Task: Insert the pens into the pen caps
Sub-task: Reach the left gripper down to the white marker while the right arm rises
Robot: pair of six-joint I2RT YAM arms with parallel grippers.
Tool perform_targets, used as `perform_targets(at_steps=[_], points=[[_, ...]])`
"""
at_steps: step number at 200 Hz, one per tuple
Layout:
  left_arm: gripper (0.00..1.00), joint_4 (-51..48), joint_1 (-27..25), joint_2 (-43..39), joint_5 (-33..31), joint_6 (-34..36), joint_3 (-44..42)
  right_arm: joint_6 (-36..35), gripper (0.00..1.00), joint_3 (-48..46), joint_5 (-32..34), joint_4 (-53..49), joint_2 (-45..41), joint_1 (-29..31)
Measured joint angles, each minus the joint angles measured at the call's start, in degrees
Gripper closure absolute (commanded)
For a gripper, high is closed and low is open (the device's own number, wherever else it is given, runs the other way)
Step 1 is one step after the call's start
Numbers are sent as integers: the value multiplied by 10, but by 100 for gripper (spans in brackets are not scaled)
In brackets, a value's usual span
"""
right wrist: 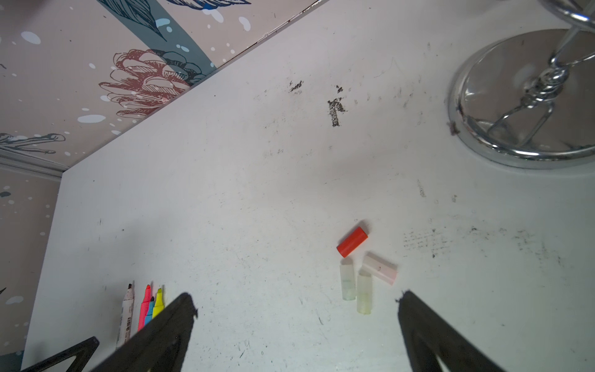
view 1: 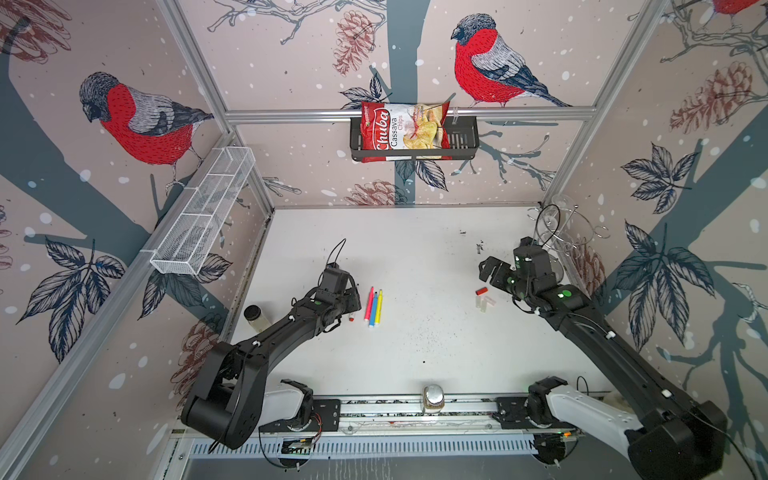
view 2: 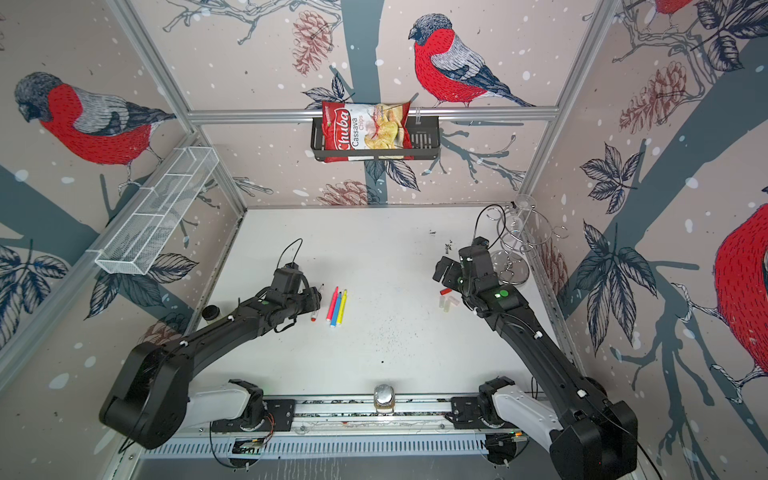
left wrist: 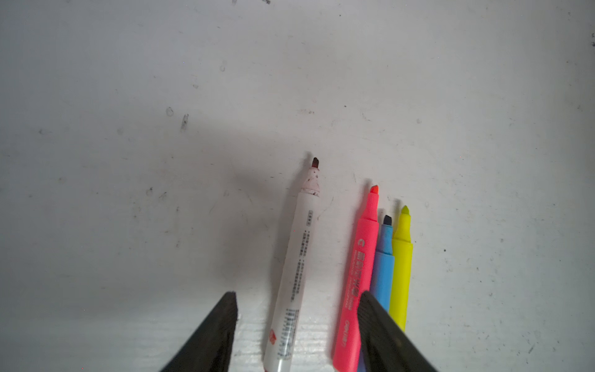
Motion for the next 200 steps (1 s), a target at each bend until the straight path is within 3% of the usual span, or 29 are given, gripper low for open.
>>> perform_targets(at_steps=[56, 200], points=[[48, -23, -19, 56, -30, -1, 30, -2, 1, -16, -10, 7, -7, 0], [64, -41, -38, 107, -58, 0, 37, 13, 1, -31, -10, 24, -10, 1]])
